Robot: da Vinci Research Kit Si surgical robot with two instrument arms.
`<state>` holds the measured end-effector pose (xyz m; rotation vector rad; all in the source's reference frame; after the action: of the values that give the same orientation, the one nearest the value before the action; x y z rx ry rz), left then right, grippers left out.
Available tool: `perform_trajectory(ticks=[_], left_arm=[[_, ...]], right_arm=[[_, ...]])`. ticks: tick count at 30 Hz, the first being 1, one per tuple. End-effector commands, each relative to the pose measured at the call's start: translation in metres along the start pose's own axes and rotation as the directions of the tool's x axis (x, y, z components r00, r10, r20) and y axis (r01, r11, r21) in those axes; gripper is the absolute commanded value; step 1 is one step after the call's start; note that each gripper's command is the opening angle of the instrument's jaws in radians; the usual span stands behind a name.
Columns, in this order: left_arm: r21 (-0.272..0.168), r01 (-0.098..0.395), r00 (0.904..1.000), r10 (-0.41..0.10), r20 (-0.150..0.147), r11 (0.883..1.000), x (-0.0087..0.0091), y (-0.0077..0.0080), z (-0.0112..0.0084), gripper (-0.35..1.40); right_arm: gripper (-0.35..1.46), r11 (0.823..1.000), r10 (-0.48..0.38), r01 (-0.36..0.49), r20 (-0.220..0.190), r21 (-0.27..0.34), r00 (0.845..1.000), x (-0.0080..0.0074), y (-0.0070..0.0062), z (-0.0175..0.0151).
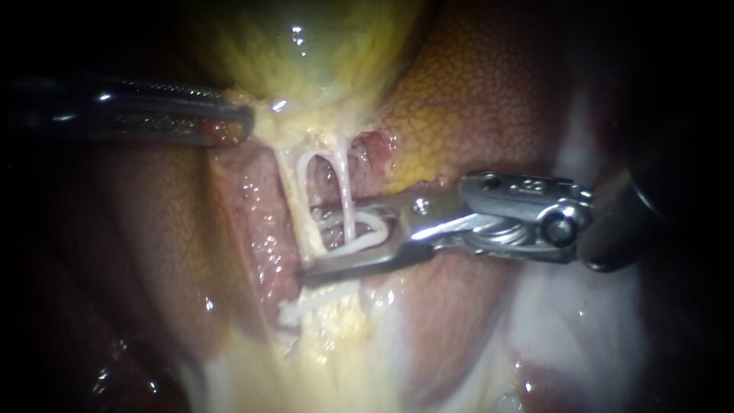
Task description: Clipping second clip left tube
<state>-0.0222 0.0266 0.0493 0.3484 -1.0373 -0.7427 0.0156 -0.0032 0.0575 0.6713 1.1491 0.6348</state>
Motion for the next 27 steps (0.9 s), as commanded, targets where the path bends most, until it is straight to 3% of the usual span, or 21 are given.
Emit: perform_trajectory(ticks=[1,7,14,20,27], left_arm=[[0.001,0.0,1.0,0.0,0.0,1.0,0.0,0.0,-0.0001,-0.35],[0.002,0.0,1.0,0.0,0.0,1.0,0.0,0.0,-0.0002,-0.35],[0.003,0.0,1.0,0.0,0.0,1.0,0.0,0.0001,-0.0003,-0.35],[0.003,0.0,1.0,0.0,0.0,1.0,0.0,0.0001,-0.0003,-0.35],[0.003,0.0,1.0,0.0,0.0,1.0,0.0,0.0001,-0.0003,-0.35]], right_arm=[[0.49,1.0,-0.012,0.012,0.0,0.0,1.0,-0.0001,0.0,-0.0004],[0.5,0.998,-0.062,0.062,0.004,0.01,0.998,0.0002,-0.0005,-0.0026],[0.5,0.995,-0.089,0.089,0.009,0.048,0.996,0.0022,-0.0025,-0.0043],[0.5,0.992,-0.093,0.094,-0.005,0.086,0.996,0.0034,-0.004,-0.0035],[0.5,0.99,-0.098,0.099,-0.007,0.103,0.995,0.0033,-0.004,-0.0013]])
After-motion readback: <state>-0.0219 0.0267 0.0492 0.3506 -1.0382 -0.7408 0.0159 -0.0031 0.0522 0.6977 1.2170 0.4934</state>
